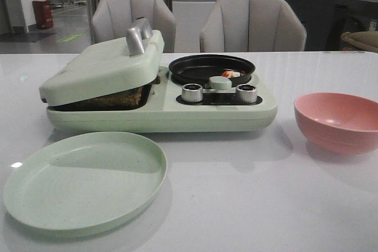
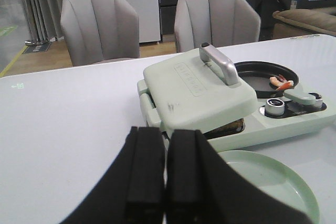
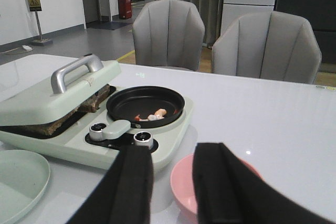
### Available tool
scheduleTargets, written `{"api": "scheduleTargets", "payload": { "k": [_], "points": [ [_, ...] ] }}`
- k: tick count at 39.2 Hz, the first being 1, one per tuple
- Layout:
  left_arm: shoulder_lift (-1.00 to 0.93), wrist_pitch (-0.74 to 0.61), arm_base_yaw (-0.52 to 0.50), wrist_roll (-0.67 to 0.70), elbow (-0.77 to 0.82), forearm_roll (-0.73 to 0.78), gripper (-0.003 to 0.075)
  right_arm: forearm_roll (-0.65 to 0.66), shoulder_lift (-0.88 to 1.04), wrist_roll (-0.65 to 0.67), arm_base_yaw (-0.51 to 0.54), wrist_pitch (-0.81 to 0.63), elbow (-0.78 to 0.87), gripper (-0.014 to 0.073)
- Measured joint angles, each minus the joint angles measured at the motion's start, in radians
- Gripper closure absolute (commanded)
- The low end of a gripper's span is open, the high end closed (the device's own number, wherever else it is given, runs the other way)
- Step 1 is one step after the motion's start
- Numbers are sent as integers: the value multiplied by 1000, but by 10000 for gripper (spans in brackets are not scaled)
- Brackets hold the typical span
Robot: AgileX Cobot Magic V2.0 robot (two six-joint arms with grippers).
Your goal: Make breakfast with bread and shrimp
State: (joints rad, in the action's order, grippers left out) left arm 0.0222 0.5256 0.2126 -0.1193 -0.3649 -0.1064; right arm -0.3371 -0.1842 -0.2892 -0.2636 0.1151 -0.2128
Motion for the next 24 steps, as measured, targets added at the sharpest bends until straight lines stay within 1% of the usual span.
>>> {"api": "scheduleTargets", "payload": {
  "k": [4,7,24],
  "points": [
    [0,0,0,0,0,0,606,0,0,0,0,-2,3,475],
    [0,0,0,0,0,0,606,0,0,0,0,-6,3,440],
    [0,0,0,0,0,0,606,0,0,0,0,0,3,444]
  ]
}}
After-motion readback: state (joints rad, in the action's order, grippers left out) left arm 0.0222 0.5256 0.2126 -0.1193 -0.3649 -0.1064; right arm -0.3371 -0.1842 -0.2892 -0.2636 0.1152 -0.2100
